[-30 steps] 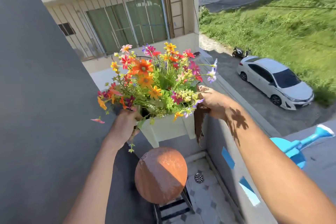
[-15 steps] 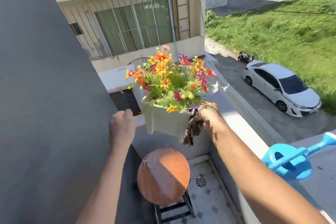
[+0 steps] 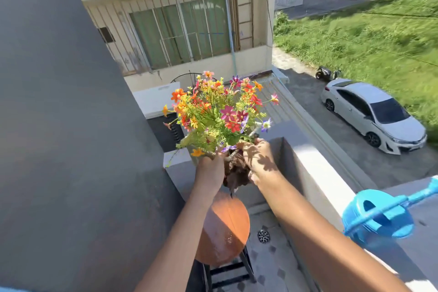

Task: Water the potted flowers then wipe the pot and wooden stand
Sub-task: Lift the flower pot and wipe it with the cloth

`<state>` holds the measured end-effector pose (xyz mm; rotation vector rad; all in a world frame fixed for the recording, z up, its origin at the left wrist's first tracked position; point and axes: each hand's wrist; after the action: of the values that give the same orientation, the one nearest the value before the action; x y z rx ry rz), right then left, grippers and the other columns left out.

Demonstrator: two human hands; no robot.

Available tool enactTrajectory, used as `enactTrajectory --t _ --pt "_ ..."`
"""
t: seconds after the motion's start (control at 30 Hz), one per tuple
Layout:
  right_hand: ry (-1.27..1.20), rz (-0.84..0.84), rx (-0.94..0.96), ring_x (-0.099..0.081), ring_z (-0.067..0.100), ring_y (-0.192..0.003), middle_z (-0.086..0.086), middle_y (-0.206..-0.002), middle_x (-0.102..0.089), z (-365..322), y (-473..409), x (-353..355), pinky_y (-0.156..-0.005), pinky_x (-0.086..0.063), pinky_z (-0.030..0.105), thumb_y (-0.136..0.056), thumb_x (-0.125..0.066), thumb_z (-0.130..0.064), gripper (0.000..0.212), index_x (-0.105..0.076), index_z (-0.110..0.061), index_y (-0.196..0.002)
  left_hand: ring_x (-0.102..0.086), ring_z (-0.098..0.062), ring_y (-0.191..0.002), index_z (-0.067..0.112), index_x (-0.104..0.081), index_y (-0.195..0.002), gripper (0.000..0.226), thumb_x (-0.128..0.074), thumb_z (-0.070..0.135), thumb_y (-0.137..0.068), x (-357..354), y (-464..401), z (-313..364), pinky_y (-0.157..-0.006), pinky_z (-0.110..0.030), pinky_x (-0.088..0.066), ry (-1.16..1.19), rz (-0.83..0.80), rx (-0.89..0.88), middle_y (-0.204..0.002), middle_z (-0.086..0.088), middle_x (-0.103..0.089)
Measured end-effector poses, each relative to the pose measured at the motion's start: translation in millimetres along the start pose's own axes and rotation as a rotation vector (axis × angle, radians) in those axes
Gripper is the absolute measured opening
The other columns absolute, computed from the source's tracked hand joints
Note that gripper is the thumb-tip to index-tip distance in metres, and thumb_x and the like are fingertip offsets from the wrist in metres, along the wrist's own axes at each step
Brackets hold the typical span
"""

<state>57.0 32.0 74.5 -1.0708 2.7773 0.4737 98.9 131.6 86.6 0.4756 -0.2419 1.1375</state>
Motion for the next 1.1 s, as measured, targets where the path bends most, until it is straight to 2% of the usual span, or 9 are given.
enactTrajectory --t 0.07,0.17,0.23,0.37,0.57,0.73,0.83,1.0,1.1 --pt "0.072 0.041 -0.005 -0.065 0.019 -0.058 0.003 -0.059 -0.059 10 0 -2 -0.049 -0.056 0.019 -0.07 -0.072 -0.01 0.018 -0.054 -0.012 -0.075 -0.035 -0.027 -0.058 0.003 -0.05 -0.07 0.033 -0.037 0.011 -0.099 -1 -4 -10 -0.057 -0.035 -0.029 -0.046 -0.001 0.005 -0.057 -0.004 -0.035" --pt "0.084 0.034 -0.005 -0.072 0.033 -0.085 0.012 -0.091 -0.073 27 -10 -5 -0.081 -0.06 0.05 -0.053 -0.072 -0.032 0.058 -0.062 -0.012 -0.106 -0.043 -0.027 -0.069 0.013 -0.055 -0.079 0.029 -0.034 0.01 -0.099 1 -9 -21 -0.07 -0.037 -0.042 -0.063 -0.038 0.057 -0.065 -0.003 -0.038" --pt "0.071 0.014 0.051 -0.071 0.021 -0.091 0.006 -0.1 -0.073 27 -5 -6 -0.085 -0.059 0.042 -0.07 -0.075 -0.023 0.044 -0.061 -0.018 -0.111 -0.048 -0.028 -0.078 0.015 -0.058 -0.091 0.024 -0.035 0.02 -0.1 9 -13 -20 -0.076 -0.04 -0.049 -0.017 -0.034 0.095 -0.075 -0.002 -0.045" --pt "0.171 0.04 0.319 -0.065 0.006 -0.089 -0.002 -0.1 -0.07 16 -7 4 -0.082 -0.049 0.017 -0.09 -0.059 0.003 0.026 -0.065 -0.008 -0.113 -0.041 -0.016 -0.047 0.012 -0.053 -0.078 0.025 -0.048 0.031 -0.094 19 -15 -23 -0.038 -0.02 -0.027 0.279 -0.117 0.155 -0.065 -0.009 -0.056" --pt "0.305 0.256 0.432 -0.066 0.02 -0.106 0.004 -0.112 -0.072 -13 -44 15 -0.096 -0.051 0.033 -0.093 -0.057 -0.012 0.025 -0.069 -0.013 -0.115 -0.028 -0.013 -0.044 0.01 -0.047 -0.066 0.026 -0.049 0.013 -0.091 18 -2 -17 -0.032 -0.019 -0.02 0.442 -0.136 0.178 -0.054 -0.003 -0.045" --pt "0.266 0.073 0.514 -0.062 0.01 -0.113 0.003 -0.122 -0.065 11 -7 -5 -0.101 -0.046 0.025 -0.087 -0.065 -0.016 0.037 -0.063 -0.013 -0.124 -0.027 -0.014 -0.051 0.012 -0.043 -0.071 0.024 -0.045 0.012 -0.095 20 -5 -6 -0.035 -0.02 -0.018 0.535 -0.109 0.191 -0.06 -0.006 -0.042" --pt "0.363 0.016 0.597 -0.056 0.001 -0.11 -0.005 -0.117 -0.064 41 16 -8 -0.097 -0.039 0.008 -0.087 -0.066 -0.008 0.036 -0.065 -0.012 -0.122 -0.029 -0.014 -0.048 0.01 -0.045 -0.072 0.024 -0.047 0.012 -0.095 26 -11 -2 -0.042 -0.024 -0.021 0.56 -0.062 0.181 -0.058 -0.006 -0.042" --pt "0.427 0.085 0.431 -0.062 0.011 -0.109 -0.002 -0.114 -0.066 69 13 8 -0.099 -0.048 0.03 -0.09 -0.064 -0.012 0.029 -0.064 -0.017 -0.119 -0.026 -0.012 -0.041 0.009 -0.046 -0.071 0.023 -0.047 0.01 -0.094 32 -16 -10 -0.033 -0.02 -0.018 0.585 -0.061 0.169 -0.061 -0.007 -0.04" --pt "0.346 0.134 0.405 -0.062 -0.003 -0.103 0.001 -0.116 -0.068 66 13 4 -0.096 -0.047 0.019 -0.091 -0.064 -0.01 0.028 -0.065 -0.014 -0.119 -0.026 -0.011 -0.041 0.009 -0.046 -0.073 0.023 -0.047 0.012 -0.095 28 -13 -11 -0.031 -0.019 -0.018 0.582 -0.036 0.175 -0.062 -0.006 -0.041"
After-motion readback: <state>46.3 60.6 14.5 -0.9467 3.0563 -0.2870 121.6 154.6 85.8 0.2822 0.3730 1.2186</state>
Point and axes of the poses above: each hand's wrist, its own y-axis away from the middle knuckle, its own x-axis out of the back of the hand, z = x × y
